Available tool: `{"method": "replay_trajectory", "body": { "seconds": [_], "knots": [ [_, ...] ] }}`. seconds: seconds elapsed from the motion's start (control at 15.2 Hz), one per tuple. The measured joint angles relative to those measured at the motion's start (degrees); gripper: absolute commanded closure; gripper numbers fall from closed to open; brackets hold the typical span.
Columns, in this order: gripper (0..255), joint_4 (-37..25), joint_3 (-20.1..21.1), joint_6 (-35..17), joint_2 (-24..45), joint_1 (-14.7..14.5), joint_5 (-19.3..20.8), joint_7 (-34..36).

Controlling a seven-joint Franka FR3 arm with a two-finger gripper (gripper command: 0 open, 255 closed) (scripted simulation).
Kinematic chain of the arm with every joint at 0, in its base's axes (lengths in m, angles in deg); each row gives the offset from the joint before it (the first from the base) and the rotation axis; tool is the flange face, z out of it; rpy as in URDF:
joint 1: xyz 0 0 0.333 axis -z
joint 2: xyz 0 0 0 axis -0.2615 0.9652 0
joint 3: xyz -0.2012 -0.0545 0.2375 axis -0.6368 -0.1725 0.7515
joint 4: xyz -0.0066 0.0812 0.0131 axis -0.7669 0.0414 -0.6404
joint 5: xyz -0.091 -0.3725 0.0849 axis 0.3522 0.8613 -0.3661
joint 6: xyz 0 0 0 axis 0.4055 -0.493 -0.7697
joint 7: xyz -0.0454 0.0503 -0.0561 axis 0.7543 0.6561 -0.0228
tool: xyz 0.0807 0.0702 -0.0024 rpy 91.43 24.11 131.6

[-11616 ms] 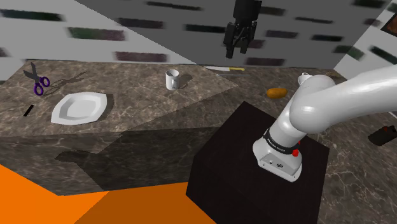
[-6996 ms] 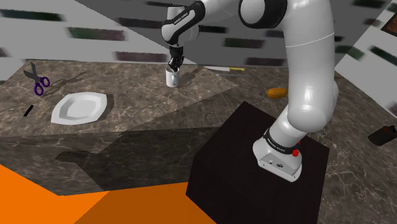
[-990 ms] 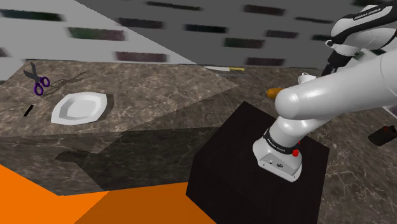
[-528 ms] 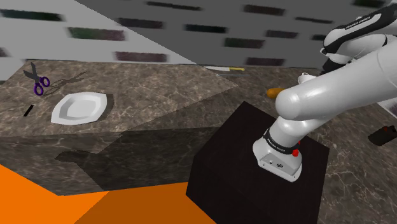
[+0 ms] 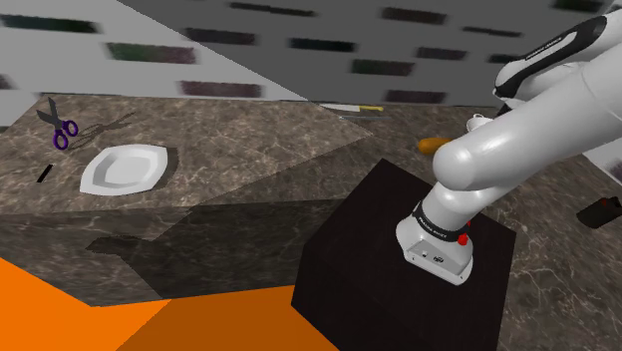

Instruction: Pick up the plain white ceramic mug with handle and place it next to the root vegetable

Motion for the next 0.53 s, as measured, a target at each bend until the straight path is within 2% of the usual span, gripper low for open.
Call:
{"method": "replay_trajectory", "body": {
  "seconds": [0.26, 0.53],
  "knots": [
    [255, 0.9, -4.5, -5.1, 4.6, -3.9, -2.8, -2.1],
    [255, 1.9, -10.6, -10.5, 10.4, -10.3, -8.8, -6.4]
  ]
}}
